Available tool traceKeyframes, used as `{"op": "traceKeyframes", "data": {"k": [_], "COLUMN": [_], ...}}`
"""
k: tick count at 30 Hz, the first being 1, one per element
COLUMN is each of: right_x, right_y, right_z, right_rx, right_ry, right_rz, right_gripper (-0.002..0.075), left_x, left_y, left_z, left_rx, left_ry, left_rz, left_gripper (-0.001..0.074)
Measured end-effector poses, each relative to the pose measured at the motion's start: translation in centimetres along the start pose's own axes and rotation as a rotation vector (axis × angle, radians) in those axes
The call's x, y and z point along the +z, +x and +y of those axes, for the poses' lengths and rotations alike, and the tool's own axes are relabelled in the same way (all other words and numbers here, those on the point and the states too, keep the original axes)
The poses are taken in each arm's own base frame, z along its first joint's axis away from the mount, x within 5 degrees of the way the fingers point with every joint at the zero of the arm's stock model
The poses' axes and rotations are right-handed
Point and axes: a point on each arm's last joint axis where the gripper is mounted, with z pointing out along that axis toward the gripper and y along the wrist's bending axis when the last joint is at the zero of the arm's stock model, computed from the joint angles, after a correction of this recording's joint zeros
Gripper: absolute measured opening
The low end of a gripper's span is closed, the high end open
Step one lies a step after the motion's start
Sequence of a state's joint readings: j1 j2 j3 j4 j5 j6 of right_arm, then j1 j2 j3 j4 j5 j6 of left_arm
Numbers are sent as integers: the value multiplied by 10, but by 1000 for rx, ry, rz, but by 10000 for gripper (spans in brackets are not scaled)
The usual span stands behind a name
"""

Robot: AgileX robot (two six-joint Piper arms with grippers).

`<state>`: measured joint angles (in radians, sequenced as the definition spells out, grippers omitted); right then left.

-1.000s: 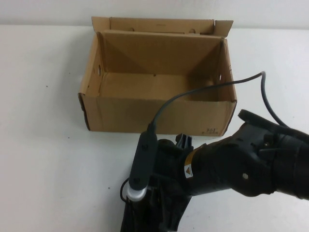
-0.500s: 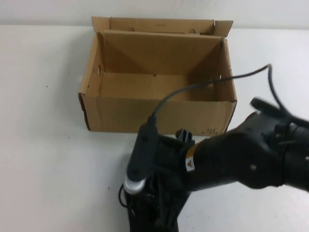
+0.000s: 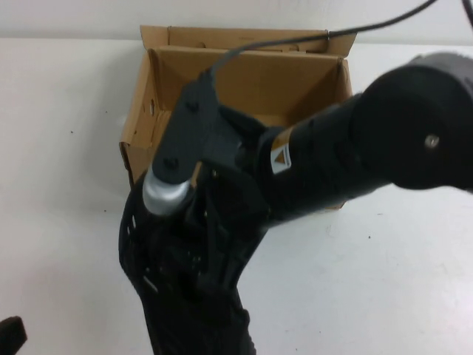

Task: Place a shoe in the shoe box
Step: Pick up the shoe from the table, then hand over the shoe

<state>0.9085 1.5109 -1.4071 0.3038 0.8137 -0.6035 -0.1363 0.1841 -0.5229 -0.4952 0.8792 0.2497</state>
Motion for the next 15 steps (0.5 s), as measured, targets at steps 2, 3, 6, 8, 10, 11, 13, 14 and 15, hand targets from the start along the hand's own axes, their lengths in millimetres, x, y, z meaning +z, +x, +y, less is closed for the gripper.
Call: {"op": "traceKeyframes", "data": {"k": [2, 3, 6, 8, 10, 11, 13, 14, 15], "right_x": [-6, -9, -16, -18, -19, -19, -16, -13, -11], "right_y": [-6, -7, -14, -17, -19, -20, -21, -21, -21], "right_z": [-2, -2, -5, -6, -7, -8, -10, -12, -13], "right_rx": [-22, -20, 37, 104, 193, 237, 314, 354, 383], "right_ry": [14, 21, 48, 61, 70, 74, 85, 91, 96], "right_rz": [1, 2, -10, -24, -43, -54, -71, -76, -73], "right_gripper": [-8, -8, -8, -8, -8, -8, -8, -8, -8], "left_x": [0, 0, 0, 0, 0, 0, 0, 0, 1], "left_y": [0, 0, -1, -2, -3, -3, -5, -6, -6], "left_z": [-1, -2, -3, -3, -2, -2, -1, -1, -1], "left_rx": [-12, -17, -14, 20, 76, 111, 178, 205, 225], "left_ry": [14, 20, 33, 30, 25, 21, 10, 5, 2], "left_rz": [-4, -5, -11, -20, -30, -38, -53, -61, -65], "left_gripper": [333, 345, 367, 371, 373, 374, 375, 376, 377]}}
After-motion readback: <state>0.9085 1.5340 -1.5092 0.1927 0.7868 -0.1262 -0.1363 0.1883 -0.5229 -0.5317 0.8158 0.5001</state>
